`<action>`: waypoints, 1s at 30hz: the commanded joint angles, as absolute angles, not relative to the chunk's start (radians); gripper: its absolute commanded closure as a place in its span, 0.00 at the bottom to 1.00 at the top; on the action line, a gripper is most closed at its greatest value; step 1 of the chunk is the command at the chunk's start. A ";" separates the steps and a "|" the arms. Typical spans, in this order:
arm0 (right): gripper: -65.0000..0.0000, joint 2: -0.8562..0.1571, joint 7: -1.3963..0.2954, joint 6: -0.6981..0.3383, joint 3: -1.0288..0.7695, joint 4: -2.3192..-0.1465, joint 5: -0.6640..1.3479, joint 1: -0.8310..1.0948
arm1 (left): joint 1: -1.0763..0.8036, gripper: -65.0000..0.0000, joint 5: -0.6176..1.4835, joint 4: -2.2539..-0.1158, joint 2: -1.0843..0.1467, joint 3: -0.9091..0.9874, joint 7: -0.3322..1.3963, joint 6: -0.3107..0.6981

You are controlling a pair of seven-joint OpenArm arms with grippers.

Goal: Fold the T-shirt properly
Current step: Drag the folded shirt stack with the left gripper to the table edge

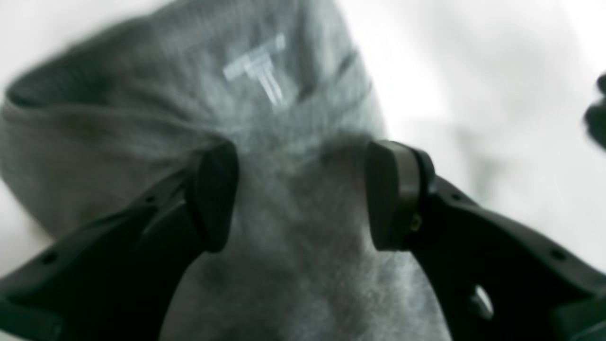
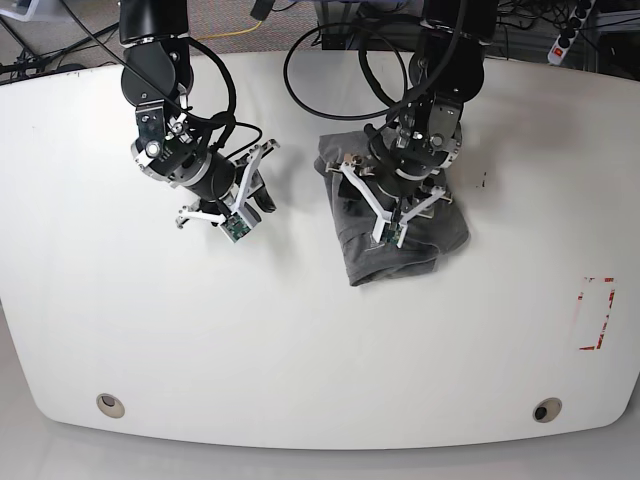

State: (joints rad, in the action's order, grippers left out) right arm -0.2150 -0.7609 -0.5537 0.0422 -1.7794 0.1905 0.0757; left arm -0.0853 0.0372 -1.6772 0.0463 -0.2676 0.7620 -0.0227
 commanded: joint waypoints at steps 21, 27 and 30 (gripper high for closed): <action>0.79 -0.228 -0.736 -0.556 -0.010 -1.801 0.208 0.058 | -0.068 0.39 0.039 -1.489 -0.305 0.110 0.694 0.467; 0.79 -0.228 -0.736 -0.556 -0.010 -1.802 0.208 0.058 | -0.033 0.39 0.044 -1.353 -0.486 0.205 0.687 0.590; 0.79 -0.228 -0.736 -0.556 -0.010 -1.802 0.208 0.058 | -0.025 0.39 0.044 -1.259 -0.545 0.275 0.685 0.638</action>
